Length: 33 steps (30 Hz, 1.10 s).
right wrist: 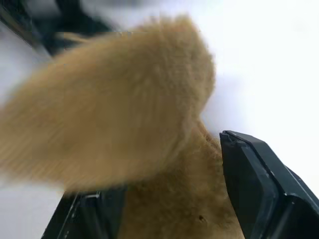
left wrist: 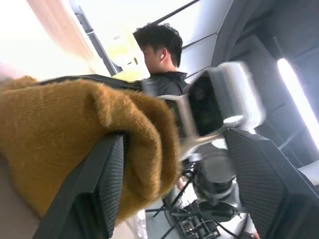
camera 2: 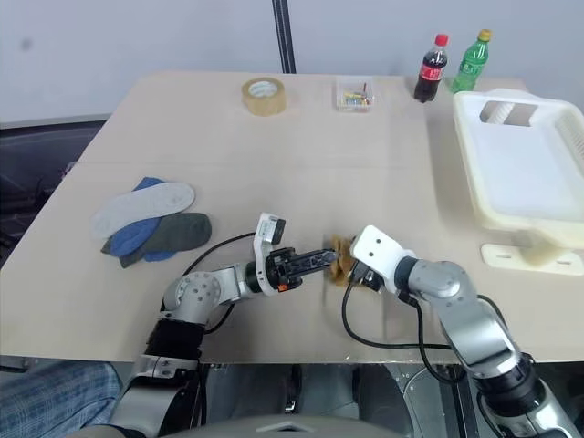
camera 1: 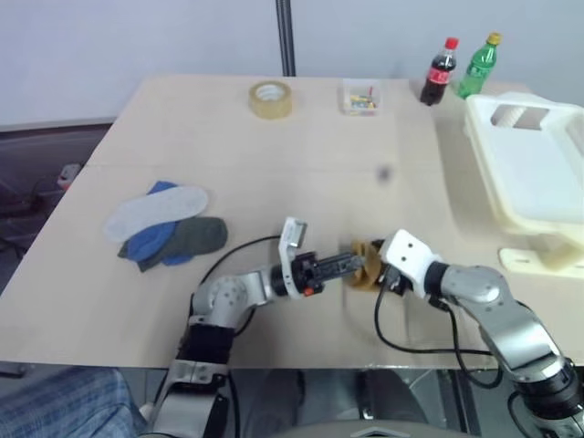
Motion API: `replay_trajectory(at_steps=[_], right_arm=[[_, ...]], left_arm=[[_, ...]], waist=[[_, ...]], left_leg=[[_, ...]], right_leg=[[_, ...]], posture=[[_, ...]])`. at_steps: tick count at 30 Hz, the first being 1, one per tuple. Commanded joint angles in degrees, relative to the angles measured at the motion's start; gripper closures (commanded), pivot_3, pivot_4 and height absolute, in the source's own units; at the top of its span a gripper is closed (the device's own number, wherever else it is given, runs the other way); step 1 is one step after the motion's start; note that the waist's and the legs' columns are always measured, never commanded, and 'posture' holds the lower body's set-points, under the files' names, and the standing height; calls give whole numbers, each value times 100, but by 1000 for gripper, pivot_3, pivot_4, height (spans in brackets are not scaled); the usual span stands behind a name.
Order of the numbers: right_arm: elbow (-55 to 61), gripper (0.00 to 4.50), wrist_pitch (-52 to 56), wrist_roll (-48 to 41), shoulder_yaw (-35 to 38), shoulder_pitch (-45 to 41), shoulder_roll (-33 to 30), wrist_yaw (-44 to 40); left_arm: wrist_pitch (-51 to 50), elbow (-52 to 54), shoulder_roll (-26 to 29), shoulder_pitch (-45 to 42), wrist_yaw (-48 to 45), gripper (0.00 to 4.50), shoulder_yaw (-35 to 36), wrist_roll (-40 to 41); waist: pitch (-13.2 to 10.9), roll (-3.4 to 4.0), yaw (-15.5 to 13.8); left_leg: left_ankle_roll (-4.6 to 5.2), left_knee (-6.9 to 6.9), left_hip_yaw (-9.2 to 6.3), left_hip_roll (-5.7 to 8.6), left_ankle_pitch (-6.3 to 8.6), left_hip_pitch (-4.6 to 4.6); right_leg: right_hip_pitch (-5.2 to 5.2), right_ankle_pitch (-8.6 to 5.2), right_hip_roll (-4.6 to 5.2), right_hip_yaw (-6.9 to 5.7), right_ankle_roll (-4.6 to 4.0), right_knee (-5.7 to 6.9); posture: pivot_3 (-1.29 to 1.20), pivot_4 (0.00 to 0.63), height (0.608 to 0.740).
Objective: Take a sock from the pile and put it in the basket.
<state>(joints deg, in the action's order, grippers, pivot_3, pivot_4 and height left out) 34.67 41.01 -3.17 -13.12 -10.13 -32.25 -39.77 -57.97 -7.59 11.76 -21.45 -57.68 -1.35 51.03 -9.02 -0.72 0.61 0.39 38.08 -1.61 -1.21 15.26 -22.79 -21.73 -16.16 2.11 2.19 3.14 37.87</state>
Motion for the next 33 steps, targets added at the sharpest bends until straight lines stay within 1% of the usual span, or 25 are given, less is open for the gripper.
replay_trajectory(at_steps=[1,6,8,10,12,16,19,21,24,25,26,33], right_arm=[[726,1539,748,-683,786,-34,-22,-98],[1138,1539,1786,-1721,1959,-157,-186,-288],[1191,1539,1977,-1986,2201,-130,-323,-323],[1150,1539,1906,-2002,2238,50,-528,-295],[1077,1539,1808,-2017,2350,106,-604,-182],[899,1539,1814,-2341,2706,-317,-322,157],[901,1539,1919,-2560,2573,-522,67,471],[867,1539,1961,-2632,2487,-558,158,604],[769,716,1930,-2697,2321,-513,156,681],[725,285,1886,-2705,2261,-490,150,693],[680,48,1830,-2701,2205,-471,139,705],[325,48,1526,-2478,1679,-317,-94,681]], left_arm=[[133,-98,-84,-92,-117,1173,-60,-72],[228,-244,-133,-187,-185,1173,-86,-153],[260,-306,-182,-238,-208,1173,-88,-191],[311,-421,-252,-326,-268,1173,-111,-235],[371,-485,-295,-385,-346,1173,-168,-306],[378,-503,-338,-459,-566,1173,-223,-312],[501,-721,-444,-527,-617,1173,-331,-503],[549,-843,-502,-575,-703,1173,-385,-569],[656,-1139,-592,-711,-869,1248,-399,-653],[701,-1226,-609,-746,-941,1248,-423,-695],[730,-1293,-622,-774,-1020,1248,-444,-726],[974,-1605,-727,-816,-1300,1248,-596,-1042]], waist=[[-3,-2,1],[-10,6,-4],[-10,6,-8],[-10,6,-9],[-10,7,-9],[-15,9,23],[-14,11,14],[-15,15,-19],[-15,16,-39],[-14,16,-37],[-14,16,-37],[7,52,-36]], left_leg=[[0,0,-1,0,0,-1],[0,0,-2,0,0,-2],[1,2,-3,4,0,-2],[1,2,-4,9,0,-2],[1,3,-5,13,0,-3],[1,3,1,15,0,-4],[1,4,-4,11,0,-3],[1,3,-12,12,0,-5],[1,6,-11,23,0,-7],[2,11,-10,24,0,-7],[2,14,-9,25,0,-7],[3,15,-10,27,-1,-2]], right_leg=[[0,0,0,-2,0,-1],[1,0,2,-3,0,0],[2,0,2,-5,1,0],[2,0,2,-7,0,1],[2,0,1,-8,0,0],[1,0,1,-1,2,1],[1,0,-5,-6,1,2],[1,0,-5,-13,1,2],[3,0,8,-13,2,1],[5,1,10,-13,3,1],[6,1,11,-13,3,2],[10,1,10,-14,4,5]], posture=[[0,150,740],[0,150,740],[0,150,740],[0,150,740],[0,150,740],[0,150,740],[0,150,740],[0,150,740],[0,150,740],[0,150,740],[0,150,740],[0,150,740]])
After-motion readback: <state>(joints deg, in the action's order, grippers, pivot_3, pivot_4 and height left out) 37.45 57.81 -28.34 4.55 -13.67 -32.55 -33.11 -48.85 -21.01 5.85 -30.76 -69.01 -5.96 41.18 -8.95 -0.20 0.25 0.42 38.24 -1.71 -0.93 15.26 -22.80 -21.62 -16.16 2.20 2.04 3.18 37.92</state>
